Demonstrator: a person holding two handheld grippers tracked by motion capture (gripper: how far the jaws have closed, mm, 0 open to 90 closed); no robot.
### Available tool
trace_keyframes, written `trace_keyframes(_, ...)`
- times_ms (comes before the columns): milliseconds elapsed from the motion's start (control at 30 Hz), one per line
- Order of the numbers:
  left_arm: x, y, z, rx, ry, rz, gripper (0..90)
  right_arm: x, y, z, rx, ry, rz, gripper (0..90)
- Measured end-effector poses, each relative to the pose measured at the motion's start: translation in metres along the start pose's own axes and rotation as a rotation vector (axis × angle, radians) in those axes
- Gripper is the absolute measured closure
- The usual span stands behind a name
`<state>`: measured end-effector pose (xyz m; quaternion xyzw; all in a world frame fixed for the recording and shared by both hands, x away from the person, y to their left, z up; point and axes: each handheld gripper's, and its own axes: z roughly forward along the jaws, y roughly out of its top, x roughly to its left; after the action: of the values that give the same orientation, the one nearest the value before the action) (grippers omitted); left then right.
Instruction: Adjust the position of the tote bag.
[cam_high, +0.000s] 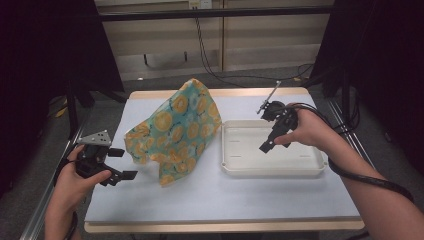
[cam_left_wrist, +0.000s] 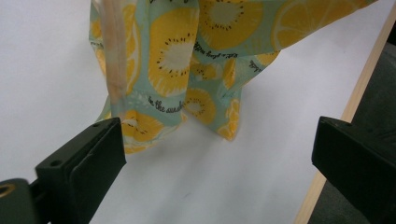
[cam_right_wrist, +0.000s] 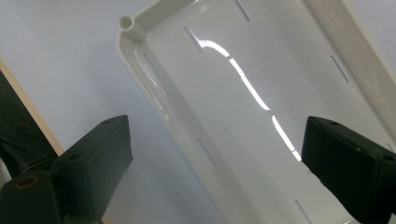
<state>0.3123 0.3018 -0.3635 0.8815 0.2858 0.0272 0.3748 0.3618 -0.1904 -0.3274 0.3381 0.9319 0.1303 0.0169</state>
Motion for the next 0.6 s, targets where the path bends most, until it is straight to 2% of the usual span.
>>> trace_keyframes(333,0.0,0.001,0.003,0.013,-0.006,0.01,2.8,0.007,0.018,-0.005,0.003,-0.003,0.004,8.4)
trace_keyframes(600,0.0,0.0,0.007,0.019,-0.018,0.006,2.8,0.015,0.044,-0.012,-0.031,0.013,0.022,9.1)
